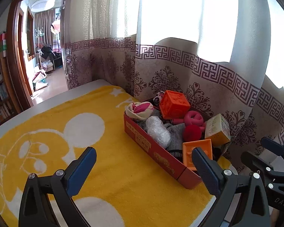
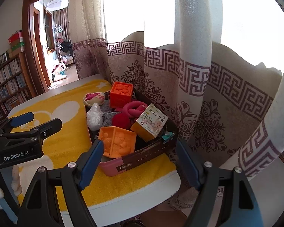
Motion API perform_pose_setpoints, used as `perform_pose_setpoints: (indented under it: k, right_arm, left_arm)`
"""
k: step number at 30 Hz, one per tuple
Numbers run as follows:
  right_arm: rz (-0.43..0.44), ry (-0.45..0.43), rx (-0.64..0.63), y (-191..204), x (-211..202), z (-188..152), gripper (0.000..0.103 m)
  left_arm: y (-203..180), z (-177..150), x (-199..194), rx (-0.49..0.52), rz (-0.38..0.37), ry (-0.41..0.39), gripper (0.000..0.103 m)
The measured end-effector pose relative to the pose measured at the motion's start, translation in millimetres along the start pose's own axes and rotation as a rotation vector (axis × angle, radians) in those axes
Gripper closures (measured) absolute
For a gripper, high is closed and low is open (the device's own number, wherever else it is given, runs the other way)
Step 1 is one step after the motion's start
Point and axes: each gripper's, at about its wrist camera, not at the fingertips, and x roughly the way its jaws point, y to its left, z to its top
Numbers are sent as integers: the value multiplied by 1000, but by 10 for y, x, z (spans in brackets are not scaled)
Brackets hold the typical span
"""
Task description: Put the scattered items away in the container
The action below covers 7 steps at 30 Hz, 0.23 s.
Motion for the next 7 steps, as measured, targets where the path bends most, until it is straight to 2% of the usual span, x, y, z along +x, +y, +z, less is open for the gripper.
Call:
perform_pose_setpoints:
  k: [7]
  right_arm:
    - [9, 20, 15, -40, 61, -37, 22]
  left_arm:
    - [-153, -33, 1, 76, 10, -9, 1]
